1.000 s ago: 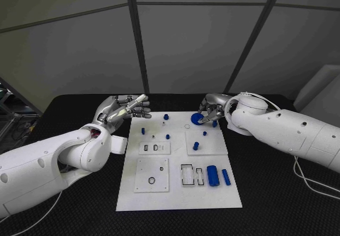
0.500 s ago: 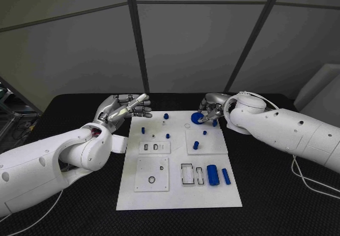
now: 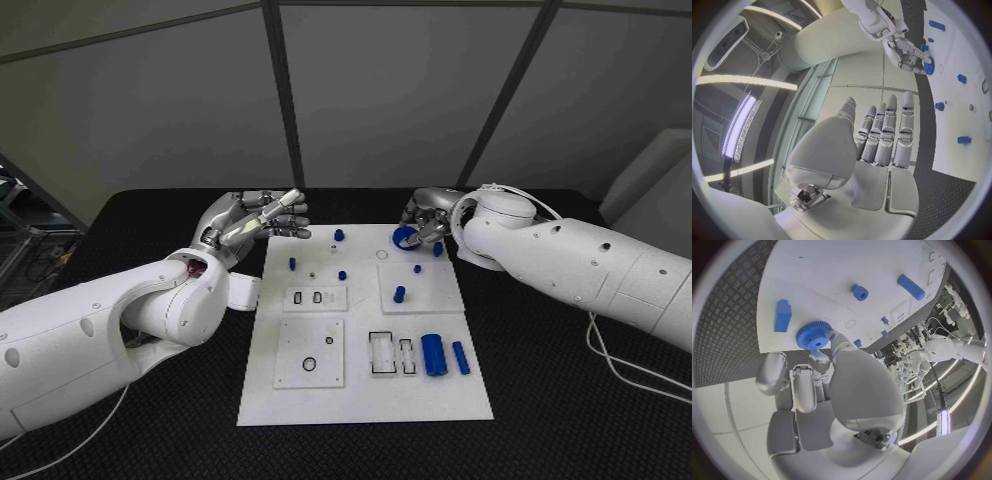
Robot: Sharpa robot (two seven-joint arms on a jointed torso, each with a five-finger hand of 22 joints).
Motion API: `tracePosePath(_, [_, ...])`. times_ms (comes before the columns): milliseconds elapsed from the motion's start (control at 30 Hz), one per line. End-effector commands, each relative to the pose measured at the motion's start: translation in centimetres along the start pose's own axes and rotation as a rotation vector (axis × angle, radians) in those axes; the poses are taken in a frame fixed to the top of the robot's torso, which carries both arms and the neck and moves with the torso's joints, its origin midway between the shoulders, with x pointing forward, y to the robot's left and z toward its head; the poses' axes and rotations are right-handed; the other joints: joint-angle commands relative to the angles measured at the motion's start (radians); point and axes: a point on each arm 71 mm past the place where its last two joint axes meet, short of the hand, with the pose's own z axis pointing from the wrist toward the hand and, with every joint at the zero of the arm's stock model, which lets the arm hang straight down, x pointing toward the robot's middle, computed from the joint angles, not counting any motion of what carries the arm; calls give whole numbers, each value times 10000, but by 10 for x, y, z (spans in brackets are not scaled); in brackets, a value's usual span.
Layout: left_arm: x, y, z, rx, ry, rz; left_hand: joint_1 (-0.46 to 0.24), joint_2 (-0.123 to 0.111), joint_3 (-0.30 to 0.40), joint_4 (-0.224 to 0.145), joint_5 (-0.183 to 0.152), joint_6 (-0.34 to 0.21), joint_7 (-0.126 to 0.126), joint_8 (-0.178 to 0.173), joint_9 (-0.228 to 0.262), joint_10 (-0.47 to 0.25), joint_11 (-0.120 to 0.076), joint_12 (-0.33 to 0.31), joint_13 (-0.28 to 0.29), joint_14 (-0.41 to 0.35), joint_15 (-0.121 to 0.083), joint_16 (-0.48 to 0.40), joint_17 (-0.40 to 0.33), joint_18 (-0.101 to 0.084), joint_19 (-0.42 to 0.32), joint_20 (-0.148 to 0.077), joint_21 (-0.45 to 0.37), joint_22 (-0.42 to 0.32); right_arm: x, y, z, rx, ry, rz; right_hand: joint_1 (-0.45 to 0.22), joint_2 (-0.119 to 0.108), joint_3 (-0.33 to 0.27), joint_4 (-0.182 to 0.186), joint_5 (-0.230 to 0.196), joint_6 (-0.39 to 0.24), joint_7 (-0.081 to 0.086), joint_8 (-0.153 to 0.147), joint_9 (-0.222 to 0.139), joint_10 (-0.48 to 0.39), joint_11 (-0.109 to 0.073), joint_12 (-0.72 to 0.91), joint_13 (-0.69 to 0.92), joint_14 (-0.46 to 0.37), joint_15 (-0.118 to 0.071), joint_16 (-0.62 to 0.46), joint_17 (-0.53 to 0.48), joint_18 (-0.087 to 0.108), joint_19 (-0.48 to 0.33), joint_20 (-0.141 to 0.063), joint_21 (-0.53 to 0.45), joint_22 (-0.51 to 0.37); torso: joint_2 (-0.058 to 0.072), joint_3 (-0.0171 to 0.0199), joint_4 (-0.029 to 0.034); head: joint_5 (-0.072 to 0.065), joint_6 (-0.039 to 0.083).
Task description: Assemble the parts on the task board
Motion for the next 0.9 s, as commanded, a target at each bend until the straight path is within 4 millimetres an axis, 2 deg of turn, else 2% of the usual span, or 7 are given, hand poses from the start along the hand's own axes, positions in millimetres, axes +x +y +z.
tracePosePath(33, [2, -1, 1, 62, 161, -68, 1, 62, 64, 17, -17, -14, 39, -50, -10, 7, 23, -48, -10, -14, 37, -68, 16, 507, 21, 24, -55, -16, 3, 0, 1, -7, 212, -104, 22, 176, 61, 33, -1, 73, 12, 99, 29, 61, 1, 132, 141, 675, 72, 46, 534, -164, -1, 80, 62, 15, 0, 1, -6, 13, -15])
tracePosePath(133, [2, -1, 1, 50, 191, -82, 3, 64, 68, 14, -16, -14, 39, -52, -10, 7, 23, -51, -9, -15, 38, -71, 18, 507, 21, 24, -57, -18, 3, 1, 1, -15, 224, -109, 265, 460, 262, -83, 44, 450, 6, 341, 106, 349, -15, 605, 680, 674, 58, 50, 543, -165, -2, 74, 90, 53, 1, 0, -11, 26, -22])
tracePosePath(200, [2, -1, 1, 31, 231, -100, 8, 69, 76, 9, -15, -13, 41, -58, -10, 6, 24, -57, -9, -17, 38, -77, 21, 507, 21, 24, -61, -21, 3, 1, 1, -22, 192, -140, 558, 677, 535, -258, -188, 801, -74, 535, 173, 485, -80, 857, 974, 677, 18, 61, 566, -167, 5, 50, 119, 97, 2, 2, -9, 42, -28])
tracePosePath(300, [2, -1, 1, -9, 276, -119, 3, 73, 77, 11, -15, -13, 41, -60, -9, 6, 25, -59, -9, -19, 39, -81, 23, 507, 21, 25, -63, -23, 1, 0, 0, -34, -9, -303, 823, 813, 856, -483, -301, 1145, -193, 719, 246, 547, -177, 1005, 1164, 688, -58, 89, 623, -180, 35, -11, 177, 192, 1, 2, -3, 37, -36])
tracePosePath(500, [2, -1, 0, -46, 302, -129, -1, 75, 79, 13, -16, -13, 42, -62, -9, 6, 26, -63, -9, -23, 41, -86, 24, 506, 19, 26, -66, -25, -1, 1, -1, -100, -317, -443, 750, 641, 930, -553, -358, 1094, -175, 682, 232, 512, -173, 991, 1176, 691, -69, 98, 643, -189, 34, -39, 196, 217, 1, 4, -7, 16, -29])
tracePosePath(733, [2, 0, 1, -70, 306, -130, -5, 76, 80, 14, -17, -14, 43, -66, -10, 5, 27, -66, -9, -29, 43, -92, 24, 505, 16, 27, -70, -28, -4, 1, -2, -233, -672, -427, 367, 250, 944, -476, -569, 414, 33, 294, 69, 322, 9, 798, 1012, 702, 67, 133, 718, -202, 11, 55, 215, 246, 1, 7, -10, 10, -22])
tracePosePath(900, [2, 0, 1, -79, 300, -128, -7, 76, 81, 14, -18, -15, 44, -69, -10, 3, 29, -70, -10, -36, 45, -99, 25, 504, 13, 29, -74, -30, -5, 1, -3, -318, -802, -409, 199, 53, 923, -424, -695, 171, 58, 183, 25, 257, 42, 744, 969, 708, 110, 154, 762, -198, -1, 105, 225, 261, 1, 5, -13, -1, -22])
